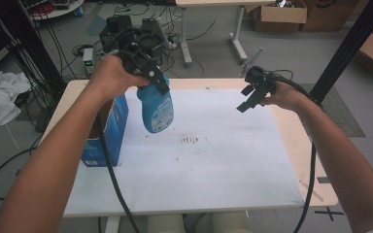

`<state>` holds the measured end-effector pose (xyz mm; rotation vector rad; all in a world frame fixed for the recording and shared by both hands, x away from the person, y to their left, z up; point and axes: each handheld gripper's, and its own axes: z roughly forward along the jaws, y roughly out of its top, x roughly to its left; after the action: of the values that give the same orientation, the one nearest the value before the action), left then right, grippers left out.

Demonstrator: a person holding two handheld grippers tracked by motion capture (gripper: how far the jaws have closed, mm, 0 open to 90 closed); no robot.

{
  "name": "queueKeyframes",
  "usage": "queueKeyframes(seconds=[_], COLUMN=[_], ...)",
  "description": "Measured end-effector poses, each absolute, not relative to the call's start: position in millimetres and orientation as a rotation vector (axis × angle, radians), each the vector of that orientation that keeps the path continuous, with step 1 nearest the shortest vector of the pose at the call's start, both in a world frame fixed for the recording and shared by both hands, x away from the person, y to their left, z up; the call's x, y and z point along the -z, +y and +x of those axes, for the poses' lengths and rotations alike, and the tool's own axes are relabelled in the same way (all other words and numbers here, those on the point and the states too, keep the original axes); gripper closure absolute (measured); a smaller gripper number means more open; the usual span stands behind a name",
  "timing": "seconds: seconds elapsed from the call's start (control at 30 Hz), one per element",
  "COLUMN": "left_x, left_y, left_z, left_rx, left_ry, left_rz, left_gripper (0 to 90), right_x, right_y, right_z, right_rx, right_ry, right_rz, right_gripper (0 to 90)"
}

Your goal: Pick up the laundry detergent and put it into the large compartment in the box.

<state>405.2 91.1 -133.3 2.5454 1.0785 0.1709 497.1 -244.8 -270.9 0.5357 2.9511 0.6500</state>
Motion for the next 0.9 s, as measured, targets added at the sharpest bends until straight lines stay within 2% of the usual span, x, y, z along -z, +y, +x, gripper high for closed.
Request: queueKeyframes(seconds=[0.5, 0.9], left_x=[67, 62], left_y=[147, 195], left_z=[398, 393], left_rx=[-0.315, -0.371], left_ry=[1.446, 1.706], left_rz=[2.345, 2.19], left_gripper=[38.1, 38.1], right_x=[269, 270], right_y=[-246, -242], right_z=[495, 494], right_rx=[-0.659, -0.647], right_ry=[2.949, 2.956], right_rz=[0.52, 0.504], right_gripper=[18.2, 18.2])
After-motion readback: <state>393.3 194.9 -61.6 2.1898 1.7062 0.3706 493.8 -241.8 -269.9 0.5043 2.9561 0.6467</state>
